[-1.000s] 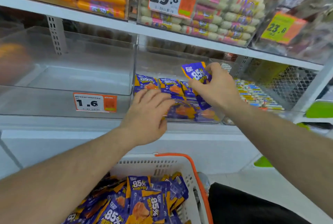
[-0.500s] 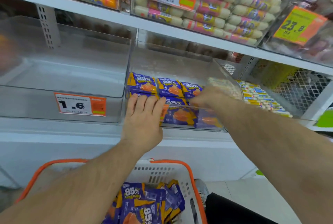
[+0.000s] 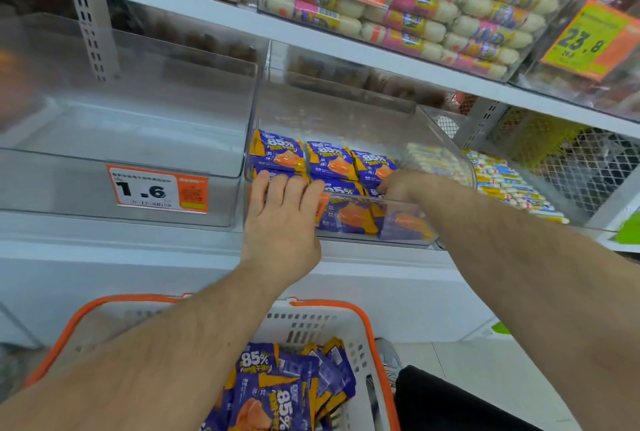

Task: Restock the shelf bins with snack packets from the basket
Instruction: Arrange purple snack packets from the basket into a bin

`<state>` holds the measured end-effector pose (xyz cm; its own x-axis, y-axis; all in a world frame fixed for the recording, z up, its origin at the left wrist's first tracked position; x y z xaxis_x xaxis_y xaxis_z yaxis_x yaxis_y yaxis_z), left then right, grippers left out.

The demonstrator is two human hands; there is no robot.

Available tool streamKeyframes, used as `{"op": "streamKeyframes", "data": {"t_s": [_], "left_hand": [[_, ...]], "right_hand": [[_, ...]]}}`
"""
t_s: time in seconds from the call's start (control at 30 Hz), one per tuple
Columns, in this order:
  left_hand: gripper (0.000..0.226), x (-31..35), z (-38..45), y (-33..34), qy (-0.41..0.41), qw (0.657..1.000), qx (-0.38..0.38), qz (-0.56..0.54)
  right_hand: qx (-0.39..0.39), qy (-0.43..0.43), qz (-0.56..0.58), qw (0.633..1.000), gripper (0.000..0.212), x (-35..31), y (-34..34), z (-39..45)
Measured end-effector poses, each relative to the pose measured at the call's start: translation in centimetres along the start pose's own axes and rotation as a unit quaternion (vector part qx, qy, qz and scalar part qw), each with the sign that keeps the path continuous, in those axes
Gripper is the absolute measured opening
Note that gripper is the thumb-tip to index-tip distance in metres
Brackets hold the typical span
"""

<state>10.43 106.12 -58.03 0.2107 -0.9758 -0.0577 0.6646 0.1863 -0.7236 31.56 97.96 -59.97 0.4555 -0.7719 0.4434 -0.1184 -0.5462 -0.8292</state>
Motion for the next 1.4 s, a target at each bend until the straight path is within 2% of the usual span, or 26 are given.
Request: {"op": "streamKeyframes", "data": {"t_s": [0.2,0.33,0.4,0.43,0.5,0.53,0.6,0.67,0.73,0.77,0.83,0.9,1.0,1.13,1.27,1.33,1.4], "left_hand": [[0.072,0.0,0.0,-0.2,0.002,1.0,-0.016,-0.014],[0.074,0.2,0.4,-0.5,-0.01,0.997,-0.067,-0.037],[0.073,0.1,0.7,-1.4,-0.015,0.994,-0.072,-0.08],[0.071,0.1,0.9,-2.2,-0.006,0.992,-0.069,-0.106],[0.066,0.1,0.6,-4.3,0.044,0.989,-0.046,-0.136],[0.066,0.3,0.2,-5.4,0.077,0.986,-0.046,-0.14],[0.056,0.5,-1.5,-6.2,0.117,0.971,-0.114,-0.173],[0.035,-0.3,-4.3,-5.0,0.094,0.943,-0.234,-0.215],[0.024,-2.0,-7.9,-3.1,0.046,0.918,-0.317,-0.234],[0.021,-2.9,-9.4,-2.6,0.023,0.91,-0.333,-0.247],[0.019,-4.2,-12.2,-1.2,-0.009,0.891,-0.372,-0.26],[0.02,-4.2,-14.1,0.2,0.002,0.863,-0.435,-0.257],[0.023,-3.5,-14.7,1.1,0.026,0.842,-0.468,-0.268],[0.024,-3.5,-15.6,1.7,0.035,0.828,-0.498,-0.255],[0.026,-3.2,-16.4,2.3,0.037,0.806,-0.534,-0.255],[0.026,-2.9,-16.4,2.4,0.041,0.804,-0.539,-0.248],[0.026,-2.6,-16.3,2.4,0.039,0.801,-0.541,-0.254]], "right_hand": [[0.019,0.007,0.042,0.999,0.039,0.7,-0.5,-0.3],[0.127,0.042,0.192,0.972,0.02,2.3,-2.9,-2.3],[0.247,0.053,0.317,0.914,0.016,3.5,-4.5,-4.7],[0.346,0.039,0.353,0.869,0.016,3.7,-5.6,-6.8],[0.536,-0.048,0.37,0.758,0.017,2.1,-7.0,-12.8],[0.591,-0.098,0.371,0.709,0.017,0.9,-7.0,-15.4],[0.613,-0.171,0.396,0.661,0.015,-1.7,-5.8,-18.1],[0.576,-0.194,0.425,0.671,0.016,-4.5,-3.4,-18.6],[0.506,-0.212,0.435,0.714,0.02,-8.2,0.2,-17.7],[0.459,-0.218,0.435,0.744,0.022,-10.2,2.4,-16.9],[0.354,-0.213,0.432,0.802,0.019,-13.9,6.9,-15.1],[0.231,-0.196,0.421,0.855,0.016,-17.2,11.7,-13.5],[0.014,-0.183,0.343,0.921,0.027,-22.1,20.1,-12.4],[-0.119,-0.148,0.251,0.949,0.016,-24.1,26.9,-12.9],[-0.166,-0.095,0.191,0.963,0.018,-23.3,30.3,-13.6],[-0.195,-0.062,0.195,0.959,0.011,-23.2,31.7,-14.1],[-0.216,-0.052,0.201,0.954,0.014,-23.3,32.2,-14.4]]}}
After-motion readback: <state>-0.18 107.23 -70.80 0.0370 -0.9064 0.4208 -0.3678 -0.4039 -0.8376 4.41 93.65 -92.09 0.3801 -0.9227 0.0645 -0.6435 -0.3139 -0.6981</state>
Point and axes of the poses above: each hand's wrist, its own z-axis towards the middle knuckle, its own y-axis out of the palm, x = y × z, the point moved 10 cm from there along z, towards the middle knuckle, and after that the axes turned 10 degrees about y, right-handed, at the moved point
